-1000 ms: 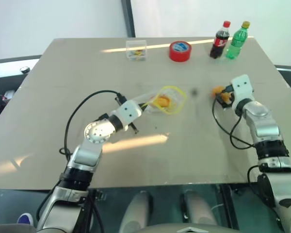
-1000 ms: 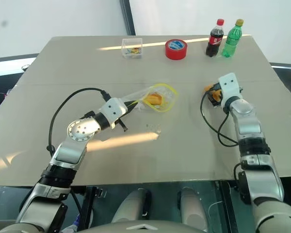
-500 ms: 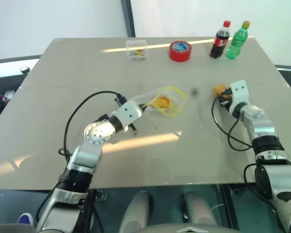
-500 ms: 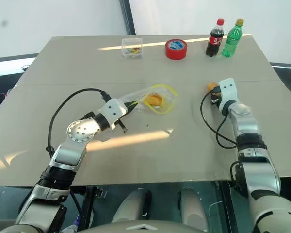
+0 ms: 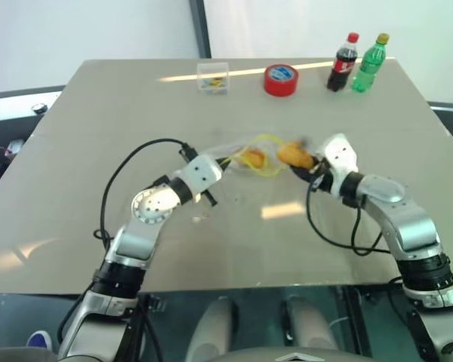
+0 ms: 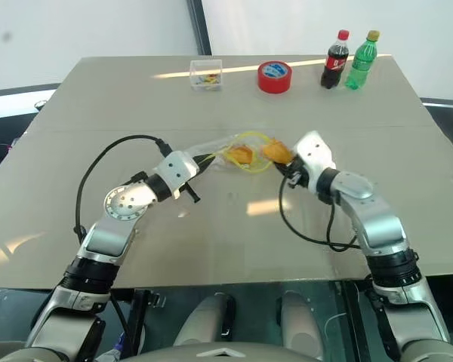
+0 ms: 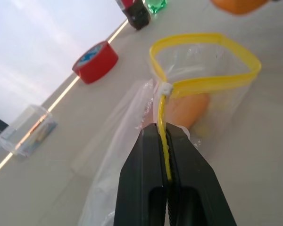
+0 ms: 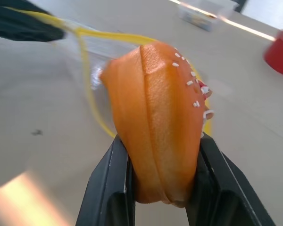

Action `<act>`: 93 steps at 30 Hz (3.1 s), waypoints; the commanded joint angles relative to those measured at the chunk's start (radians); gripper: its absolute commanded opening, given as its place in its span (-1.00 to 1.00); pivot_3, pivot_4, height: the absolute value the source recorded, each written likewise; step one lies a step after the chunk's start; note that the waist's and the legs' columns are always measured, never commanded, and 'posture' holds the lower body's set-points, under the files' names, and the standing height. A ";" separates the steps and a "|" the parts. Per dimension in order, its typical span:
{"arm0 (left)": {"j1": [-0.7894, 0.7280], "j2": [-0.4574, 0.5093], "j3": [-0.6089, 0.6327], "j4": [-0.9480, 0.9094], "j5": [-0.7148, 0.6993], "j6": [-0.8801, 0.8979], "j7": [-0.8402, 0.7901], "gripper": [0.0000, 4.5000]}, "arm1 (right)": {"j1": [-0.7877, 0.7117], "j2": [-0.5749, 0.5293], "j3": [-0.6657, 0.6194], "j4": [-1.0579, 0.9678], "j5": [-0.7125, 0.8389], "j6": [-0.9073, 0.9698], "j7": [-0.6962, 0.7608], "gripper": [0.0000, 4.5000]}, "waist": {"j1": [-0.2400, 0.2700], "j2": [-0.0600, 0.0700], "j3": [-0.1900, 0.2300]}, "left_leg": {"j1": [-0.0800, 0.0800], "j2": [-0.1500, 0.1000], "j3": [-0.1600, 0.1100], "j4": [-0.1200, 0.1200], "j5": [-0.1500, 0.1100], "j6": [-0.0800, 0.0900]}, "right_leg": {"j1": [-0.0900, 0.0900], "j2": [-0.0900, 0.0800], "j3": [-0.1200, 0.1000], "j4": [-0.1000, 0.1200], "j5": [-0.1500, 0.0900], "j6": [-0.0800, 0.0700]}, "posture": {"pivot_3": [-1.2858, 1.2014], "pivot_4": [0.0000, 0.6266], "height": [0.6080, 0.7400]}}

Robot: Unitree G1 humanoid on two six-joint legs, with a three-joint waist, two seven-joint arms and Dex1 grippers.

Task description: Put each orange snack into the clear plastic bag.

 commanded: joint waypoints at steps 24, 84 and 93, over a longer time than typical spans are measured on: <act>0.132 0.036 0.075 -0.130 -0.142 -0.032 -0.054 -1.00 | -0.095 0.165 0.116 0.261 -0.174 -0.272 -0.033 0.86 | -0.003 0.001 0.000 | 0.000 -0.001 0.000 -0.001 0.000 0.000 | 0.000 0.000 -0.001 0.000 0.000 0.000 | 0.03 -0.52 1.00; 0.227 0.103 0.067 -0.207 -0.136 -0.100 -0.169 -1.00 | -0.140 0.288 0.149 0.307 -0.091 -0.320 0.079 -0.98 | -0.004 0.001 0.001 | 0.001 0.000 -0.001 -0.001 0.000 0.000 | 0.000 0.000 -0.001 0.000 0.000 0.000 | 0.03 -0.52 1.00; 0.263 0.094 0.092 -0.214 -0.153 -0.070 -0.143 -1.00 | -0.177 0.357 0.161 0.463 -0.132 -0.500 0.080 -0.46 | 0.001 0.001 0.001 | 0.000 -0.001 -0.001 -0.001 0.000 0.000 | 0.000 -0.001 -0.001 -0.001 0.000 0.000 | 0.03 -0.52 1.00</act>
